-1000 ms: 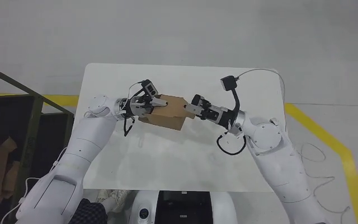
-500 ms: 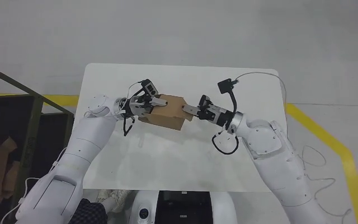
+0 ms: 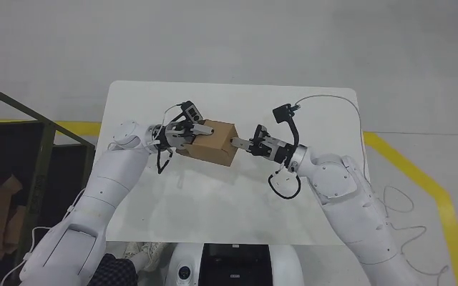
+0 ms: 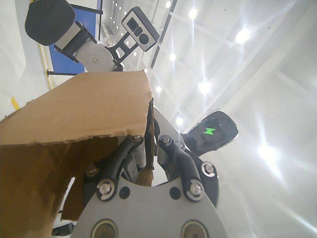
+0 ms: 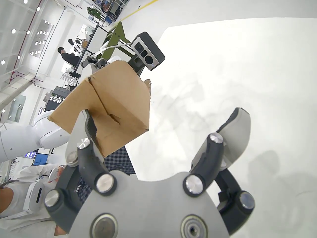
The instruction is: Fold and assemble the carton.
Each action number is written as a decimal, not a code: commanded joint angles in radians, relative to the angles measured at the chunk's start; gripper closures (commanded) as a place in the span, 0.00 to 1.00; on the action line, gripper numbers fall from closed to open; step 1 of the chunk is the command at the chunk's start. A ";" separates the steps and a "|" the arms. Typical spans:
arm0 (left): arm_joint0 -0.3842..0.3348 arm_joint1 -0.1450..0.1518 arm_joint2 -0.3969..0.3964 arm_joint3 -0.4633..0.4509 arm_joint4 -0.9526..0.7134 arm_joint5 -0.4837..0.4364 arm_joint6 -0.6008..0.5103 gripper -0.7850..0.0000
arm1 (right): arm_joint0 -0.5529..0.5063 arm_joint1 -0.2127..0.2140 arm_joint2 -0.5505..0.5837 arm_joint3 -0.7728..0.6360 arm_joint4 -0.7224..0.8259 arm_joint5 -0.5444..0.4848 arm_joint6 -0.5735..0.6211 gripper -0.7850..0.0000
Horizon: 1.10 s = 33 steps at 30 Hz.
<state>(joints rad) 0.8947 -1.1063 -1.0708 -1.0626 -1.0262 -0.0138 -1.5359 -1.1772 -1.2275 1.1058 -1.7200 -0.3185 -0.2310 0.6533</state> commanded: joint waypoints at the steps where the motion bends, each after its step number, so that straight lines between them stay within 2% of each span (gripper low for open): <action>1: 0.000 0.001 0.002 -0.002 0.000 0.002 0.000 1.00 | 0.002 0.000 -0.004 0.001 -0.004 0.001 0.000 0.00; 33: -0.015 0.004 0.025 0.015 0.007 -0.018 0.000 1.00 | 0.027 -0.002 -0.028 0.028 0.017 0.004 -0.010 0.00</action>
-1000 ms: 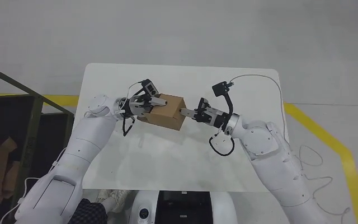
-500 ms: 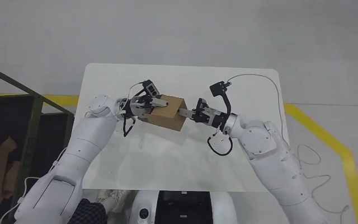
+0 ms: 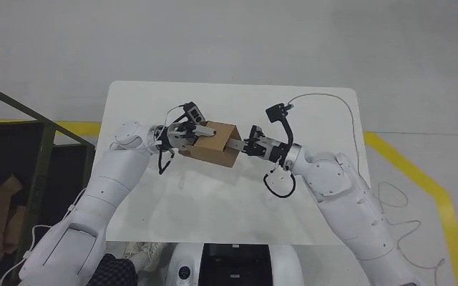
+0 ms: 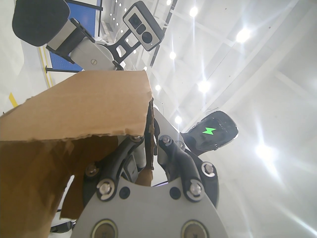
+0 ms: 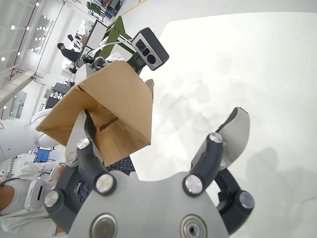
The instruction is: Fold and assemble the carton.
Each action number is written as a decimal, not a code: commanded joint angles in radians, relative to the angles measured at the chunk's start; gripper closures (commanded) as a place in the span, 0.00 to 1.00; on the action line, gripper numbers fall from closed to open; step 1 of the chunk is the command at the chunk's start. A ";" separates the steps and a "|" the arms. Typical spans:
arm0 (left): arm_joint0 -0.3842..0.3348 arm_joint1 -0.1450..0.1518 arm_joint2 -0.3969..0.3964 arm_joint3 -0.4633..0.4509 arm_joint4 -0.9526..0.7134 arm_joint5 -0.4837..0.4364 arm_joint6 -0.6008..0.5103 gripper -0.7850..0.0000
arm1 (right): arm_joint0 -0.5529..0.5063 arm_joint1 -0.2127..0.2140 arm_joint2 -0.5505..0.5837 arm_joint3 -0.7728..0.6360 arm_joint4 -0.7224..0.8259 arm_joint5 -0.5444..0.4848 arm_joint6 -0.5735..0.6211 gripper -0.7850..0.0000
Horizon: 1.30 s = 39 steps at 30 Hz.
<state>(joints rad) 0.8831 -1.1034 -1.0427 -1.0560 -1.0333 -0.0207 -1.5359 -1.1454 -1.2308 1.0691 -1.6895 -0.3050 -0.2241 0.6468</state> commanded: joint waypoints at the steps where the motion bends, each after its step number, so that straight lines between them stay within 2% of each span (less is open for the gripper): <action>1: -0.007 0.002 -0.006 0.020 0.030 -0.023 0.001 1.00 | -0.012 0.004 0.019 -0.006 0.004 -0.006 -0.009 0.00; 9: -0.031 0.004 -0.028 0.068 0.092 -0.069 0.016 1.00 | -0.102 0.027 0.127 -0.069 0.009 -0.038 -0.017 0.00; 14: -0.061 0.017 -0.019 0.025 0.356 -0.181 0.110 1.00 | -0.153 0.038 0.174 -0.128 0.056 -0.111 -0.004 0.00; 17: -0.070 0.022 0.000 -0.025 0.490 -0.198 0.146 1.00 | -0.184 0.046 0.202 -0.168 0.057 -0.161 0.013 0.00; 23: -0.085 0.028 0.057 -0.143 0.746 -0.197 0.167 1.00 | -0.266 0.060 0.257 -0.255 -0.026 -0.257 -0.030 0.00; 29: -0.106 0.027 0.159 -0.274 1.094 -0.165 0.216 1.00 | -0.330 0.072 0.304 -0.297 -0.041 -0.278 -0.034 0.00; 39: -0.165 -0.003 0.306 -0.353 1.400 -0.123 0.287 1.00 | -0.394 0.087 0.364 -0.318 -0.011 -0.298 -0.021 0.00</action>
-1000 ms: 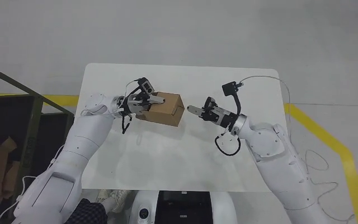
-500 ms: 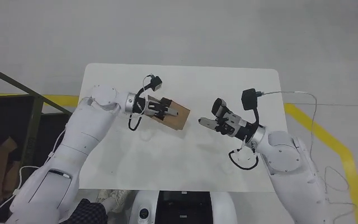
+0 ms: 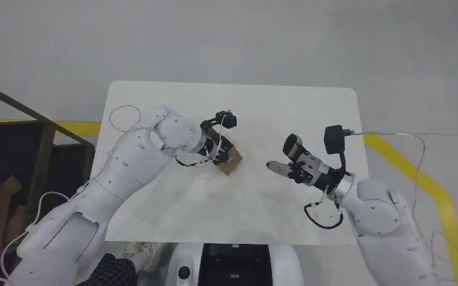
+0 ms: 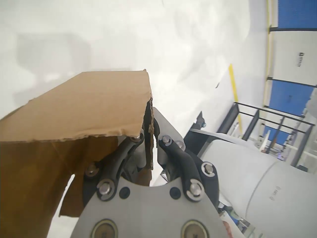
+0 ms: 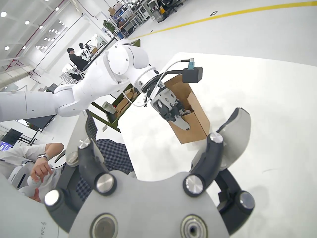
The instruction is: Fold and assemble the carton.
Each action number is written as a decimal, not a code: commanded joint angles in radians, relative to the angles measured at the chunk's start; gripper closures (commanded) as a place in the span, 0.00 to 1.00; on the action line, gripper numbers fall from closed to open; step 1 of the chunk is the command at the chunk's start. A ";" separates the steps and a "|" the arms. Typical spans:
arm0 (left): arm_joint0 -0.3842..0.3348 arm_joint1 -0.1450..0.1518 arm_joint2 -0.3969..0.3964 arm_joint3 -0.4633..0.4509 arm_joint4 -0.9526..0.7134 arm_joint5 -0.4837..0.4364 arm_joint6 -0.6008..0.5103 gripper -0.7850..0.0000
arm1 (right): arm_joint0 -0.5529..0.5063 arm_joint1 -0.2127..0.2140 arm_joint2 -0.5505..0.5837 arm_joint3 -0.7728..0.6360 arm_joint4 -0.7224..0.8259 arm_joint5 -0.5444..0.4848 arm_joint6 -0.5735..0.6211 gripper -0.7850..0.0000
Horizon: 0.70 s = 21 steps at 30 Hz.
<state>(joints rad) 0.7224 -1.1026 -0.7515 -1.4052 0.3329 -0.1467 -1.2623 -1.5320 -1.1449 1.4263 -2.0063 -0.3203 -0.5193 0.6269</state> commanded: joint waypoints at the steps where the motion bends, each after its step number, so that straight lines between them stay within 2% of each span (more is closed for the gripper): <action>1: -0.007 -0.007 0.026 -0.009 0.053 0.004 0.025 1.00 | -0.013 0.003 0.012 -0.003 0.010 -0.007 -0.002 0.00; 2: -0.009 -0.010 0.036 -0.013 0.068 0.004 0.035 0.94 | -0.019 0.004 0.018 -0.003 0.013 -0.010 -0.004 0.00; 3: -0.013 -0.014 0.048 -0.016 0.088 0.004 0.039 0.75 | -0.024 0.005 0.021 -0.003 0.018 -0.014 -0.005 0.00; 5: -0.018 -0.020 0.072 -0.025 0.136 -0.001 0.058 0.63 | -0.031 0.007 0.028 -0.003 0.024 -0.021 -0.007 0.00; 6: -0.018 -0.023 0.080 -0.029 0.141 -0.002 0.065 0.35 | -0.034 0.008 0.030 -0.002 0.027 -0.023 -0.007 0.00; 7: -0.019 -0.026 0.086 -0.034 0.150 -0.009 0.075 0.00 | -0.036 0.009 0.031 -0.001 0.030 -0.026 -0.008 0.00; 13: -0.001 -0.031 0.071 -0.074 0.130 -0.036 0.159 0.00 | -0.053 0.015 0.053 0.001 0.057 -0.049 -0.019 0.00; 21: 0.076 0.000 -0.047 -0.167 0.036 -0.122 0.231 0.00 | -0.072 0.025 0.094 0.006 0.126 -0.081 -0.012 0.00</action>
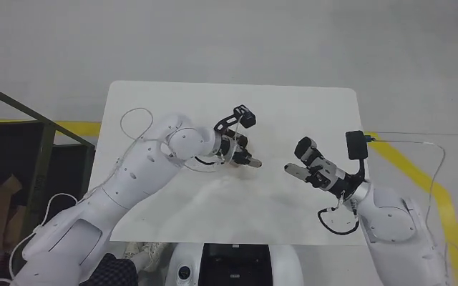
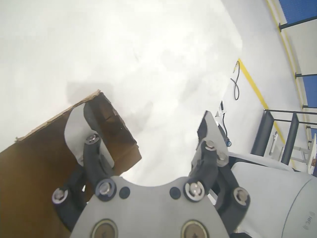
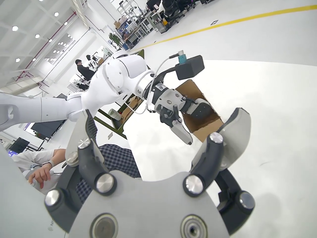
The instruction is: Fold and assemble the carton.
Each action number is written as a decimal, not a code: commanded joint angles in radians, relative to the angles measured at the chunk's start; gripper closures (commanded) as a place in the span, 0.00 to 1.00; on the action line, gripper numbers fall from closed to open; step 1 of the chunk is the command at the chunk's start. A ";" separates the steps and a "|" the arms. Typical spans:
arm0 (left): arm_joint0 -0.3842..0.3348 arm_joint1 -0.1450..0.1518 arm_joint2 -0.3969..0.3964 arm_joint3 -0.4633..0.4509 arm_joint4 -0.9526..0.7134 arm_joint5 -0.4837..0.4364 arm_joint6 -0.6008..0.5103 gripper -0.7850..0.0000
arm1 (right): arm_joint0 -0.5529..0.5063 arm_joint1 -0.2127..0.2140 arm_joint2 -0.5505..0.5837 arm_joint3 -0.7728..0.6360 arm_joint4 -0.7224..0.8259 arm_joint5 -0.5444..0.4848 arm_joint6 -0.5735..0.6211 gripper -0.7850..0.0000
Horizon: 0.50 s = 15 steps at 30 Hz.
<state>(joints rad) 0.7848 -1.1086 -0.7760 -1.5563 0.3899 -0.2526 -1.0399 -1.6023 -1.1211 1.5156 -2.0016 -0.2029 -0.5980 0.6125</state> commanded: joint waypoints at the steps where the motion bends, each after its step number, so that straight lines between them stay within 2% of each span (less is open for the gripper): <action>1: 0.026 0.011 -0.041 -0.031 -0.032 -0.030 0.016 0.00 | -0.003 0.002 0.008 0.001 0.020 -0.005 0.004 0.00; 9: 0.137 0.051 -0.205 -0.127 -0.104 -0.157 0.114 0.00 | -0.020 0.011 0.047 -0.003 0.081 -0.029 0.003 0.00; 15: 0.202 0.072 -0.327 -0.136 -0.174 -0.303 0.223 0.00 | -0.020 0.016 0.052 0.006 0.112 -0.030 0.012 0.00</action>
<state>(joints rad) 0.9749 -1.0405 -1.0760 -1.6973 0.2167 -0.5243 -0.8495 -1.6260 -1.1062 1.5694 -2.0004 -0.0960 -0.6306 0.6206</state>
